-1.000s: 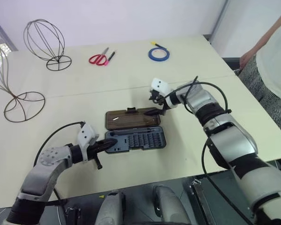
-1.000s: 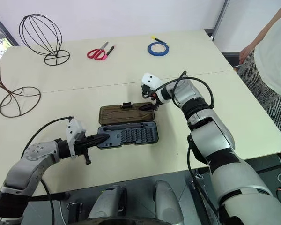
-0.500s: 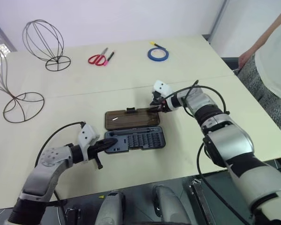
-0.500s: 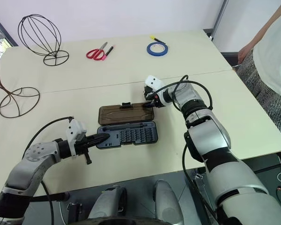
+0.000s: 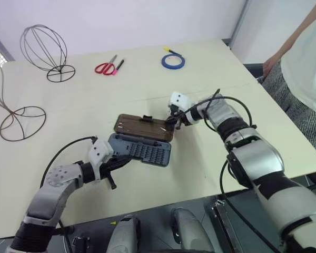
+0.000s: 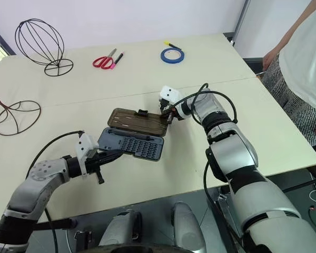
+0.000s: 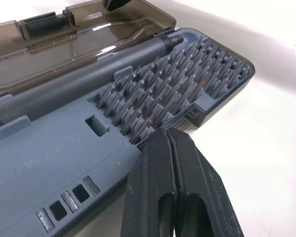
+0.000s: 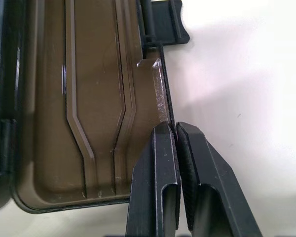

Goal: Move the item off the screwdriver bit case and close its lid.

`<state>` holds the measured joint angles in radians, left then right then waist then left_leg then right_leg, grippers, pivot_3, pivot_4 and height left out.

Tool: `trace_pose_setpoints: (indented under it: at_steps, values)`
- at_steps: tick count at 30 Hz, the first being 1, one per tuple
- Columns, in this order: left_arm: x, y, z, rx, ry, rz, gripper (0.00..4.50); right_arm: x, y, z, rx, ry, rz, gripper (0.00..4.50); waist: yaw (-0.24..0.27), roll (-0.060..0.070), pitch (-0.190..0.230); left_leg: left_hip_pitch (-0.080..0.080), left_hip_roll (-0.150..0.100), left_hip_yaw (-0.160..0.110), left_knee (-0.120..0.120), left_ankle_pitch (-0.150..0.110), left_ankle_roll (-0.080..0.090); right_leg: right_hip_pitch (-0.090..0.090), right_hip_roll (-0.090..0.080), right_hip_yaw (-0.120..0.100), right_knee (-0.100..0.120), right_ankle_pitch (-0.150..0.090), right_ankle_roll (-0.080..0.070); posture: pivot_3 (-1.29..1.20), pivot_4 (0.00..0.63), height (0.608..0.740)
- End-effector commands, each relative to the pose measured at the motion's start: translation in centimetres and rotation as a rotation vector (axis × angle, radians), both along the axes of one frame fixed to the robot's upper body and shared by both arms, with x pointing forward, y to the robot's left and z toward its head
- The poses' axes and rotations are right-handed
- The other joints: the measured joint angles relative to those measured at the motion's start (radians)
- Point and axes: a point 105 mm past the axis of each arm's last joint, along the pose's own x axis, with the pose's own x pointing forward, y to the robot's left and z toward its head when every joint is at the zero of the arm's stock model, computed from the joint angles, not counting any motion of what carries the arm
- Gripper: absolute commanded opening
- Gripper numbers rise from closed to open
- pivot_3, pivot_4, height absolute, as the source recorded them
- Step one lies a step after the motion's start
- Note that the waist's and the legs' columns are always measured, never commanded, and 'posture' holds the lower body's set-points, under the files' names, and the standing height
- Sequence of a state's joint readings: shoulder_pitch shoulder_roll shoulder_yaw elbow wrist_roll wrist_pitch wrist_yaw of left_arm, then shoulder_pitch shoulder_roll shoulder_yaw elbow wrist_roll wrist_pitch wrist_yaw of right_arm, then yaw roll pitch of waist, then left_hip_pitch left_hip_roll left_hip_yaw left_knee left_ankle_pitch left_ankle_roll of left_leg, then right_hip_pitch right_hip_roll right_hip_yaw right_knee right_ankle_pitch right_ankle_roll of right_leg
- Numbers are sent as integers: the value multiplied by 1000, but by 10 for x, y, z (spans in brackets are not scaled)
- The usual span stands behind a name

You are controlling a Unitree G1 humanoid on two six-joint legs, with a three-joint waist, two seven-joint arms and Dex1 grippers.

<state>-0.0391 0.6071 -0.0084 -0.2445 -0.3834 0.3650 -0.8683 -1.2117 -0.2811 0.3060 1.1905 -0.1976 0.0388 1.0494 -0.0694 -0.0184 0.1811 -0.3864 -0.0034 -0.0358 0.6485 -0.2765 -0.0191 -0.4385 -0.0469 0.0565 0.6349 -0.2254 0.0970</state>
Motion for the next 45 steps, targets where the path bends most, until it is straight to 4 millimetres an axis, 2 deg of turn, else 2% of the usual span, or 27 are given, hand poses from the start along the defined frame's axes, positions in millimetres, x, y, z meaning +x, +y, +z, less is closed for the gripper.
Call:
trace_pose_setpoints:
  at_steps: [1,5,12,16,20,25,28,31,35,40,43,45]
  values:
    - [4,-1,17,-14,-48,-7,0,0,8,18,-21,-155,106,51,0,0,0,0,0,0,0,0,0,0,0,0,0,0,0,0,150,740]
    - [14,-1,44,-69,-82,-3,0,-7,11,27,-30,-295,202,51,2,0,0,-2,0,-1,0,0,0,-1,0,-1,0,0,0,0,150,740]
    - [36,1,118,-249,-181,44,0,-30,16,39,-9,-475,305,51,0,0,0,-3,0,-1,1,0,0,-2,0,-1,0,0,0,0,150,740]
    - [53,11,154,-344,-249,121,0,-43,20,49,-5,-622,332,51,1,0,0,-3,0,-1,1,0,-1,-2,0,-1,0,0,0,0,150,740]
    - [67,29,172,-409,-280,216,0,-57,25,61,12,-766,353,51,1,-1,0,-3,0,-1,1,1,-1,-2,0,-1,0,0,0,0,150,740]
    - [81,56,170,-430,-271,321,0,-65,28,73,27,-895,348,51,5,-1,0,-3,-1,-1,1,2,-3,-2,0,-1,0,0,0,0,150,740]
    - [84,65,161,-406,-250,344,0,-64,26,67,68,-788,287,51,9,-1,0,-3,-1,-1,1,2,-3,-2,0,-1,0,0,0,0,150,740]
    - [81,58,157,-398,-230,294,0,-58,21,59,83,-690,221,51,16,-1,0,-3,-1,-1,1,2,-4,-2,0,-1,0,0,0,0,150,740]
    - [59,30,135,-330,-124,119,0,-24,5,55,136,-450,4,51,17,-1,0,-3,-1,-1,1,2,-4,-2,-1,-1,0,0,1,0,150,740]
    - [43,24,105,-239,-29,47,0,1,5,66,228,-219,-161,51,22,-1,0,-3,0,-1,1,2,-4,-2,0,-1,0,0,0,0,150,740]
    - [37,25,91,-185,-5,36,0,8,7,65,220,-132,-204,51,22,-1,0,-3,0,-1,0,2,-4,-3,0,-1,0,0,0,0,150,740]
    - [35,26,84,-169,9,40,0,10,9,61,218,-78,-223,598,22,-1,0,-3,0,-1,0,2,-4,-3,0,-1,-1,0,0,0,150,740]
